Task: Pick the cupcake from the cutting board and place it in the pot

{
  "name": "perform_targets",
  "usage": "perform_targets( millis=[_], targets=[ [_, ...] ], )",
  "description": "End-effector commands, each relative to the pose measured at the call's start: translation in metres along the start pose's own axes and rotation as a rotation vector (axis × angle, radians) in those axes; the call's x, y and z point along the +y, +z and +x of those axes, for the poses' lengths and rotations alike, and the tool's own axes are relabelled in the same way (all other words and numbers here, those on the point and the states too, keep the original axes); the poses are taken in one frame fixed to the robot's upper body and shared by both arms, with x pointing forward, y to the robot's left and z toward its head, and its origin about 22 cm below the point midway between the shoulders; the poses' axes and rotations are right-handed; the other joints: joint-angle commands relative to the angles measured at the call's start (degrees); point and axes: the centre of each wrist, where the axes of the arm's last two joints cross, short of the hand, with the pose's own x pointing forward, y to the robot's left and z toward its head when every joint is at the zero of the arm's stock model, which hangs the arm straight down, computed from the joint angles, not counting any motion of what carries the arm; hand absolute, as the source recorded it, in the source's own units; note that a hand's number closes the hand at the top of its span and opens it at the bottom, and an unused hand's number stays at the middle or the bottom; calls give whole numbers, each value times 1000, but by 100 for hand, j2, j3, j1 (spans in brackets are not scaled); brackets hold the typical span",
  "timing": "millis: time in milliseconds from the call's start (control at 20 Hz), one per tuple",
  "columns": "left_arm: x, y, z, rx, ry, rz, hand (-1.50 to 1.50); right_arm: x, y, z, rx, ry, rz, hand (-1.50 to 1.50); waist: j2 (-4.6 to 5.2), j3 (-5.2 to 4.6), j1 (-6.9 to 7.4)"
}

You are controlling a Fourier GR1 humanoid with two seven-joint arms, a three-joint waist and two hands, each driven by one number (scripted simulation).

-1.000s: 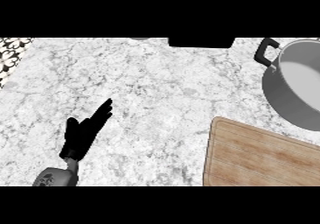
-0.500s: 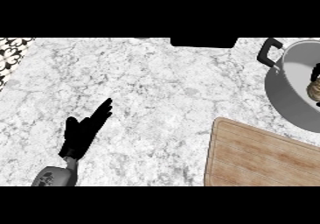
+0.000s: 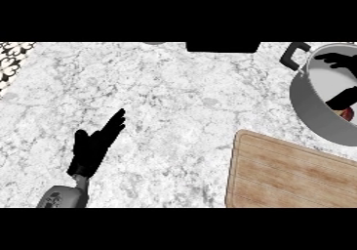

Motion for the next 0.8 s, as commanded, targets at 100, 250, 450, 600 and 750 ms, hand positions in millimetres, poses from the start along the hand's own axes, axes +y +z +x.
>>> perform_targets(
  millis=[100,250,450,600,750],
  targets=[
    [13,2,-8,22,4,21,0,-21,-3,9,-123,-441,-262,-150,-12,-5,-93],
    [9,2,-5,14,4,10,0,-61,10,2,-94,-554,-402,-150,-5,-9,-59],
    [4,6,-3,-1,5,-2,0,-61,40,-43,-51,-640,-556,-150,15,0,-20],
    [5,7,-7,3,-4,-6,0,-83,66,-65,-78,-710,-597,-150,24,1,-13],
    [5,6,-1,16,11,2,0,-117,95,-78,-116,-749,-601,-150,7,0,-11]
  ],
)
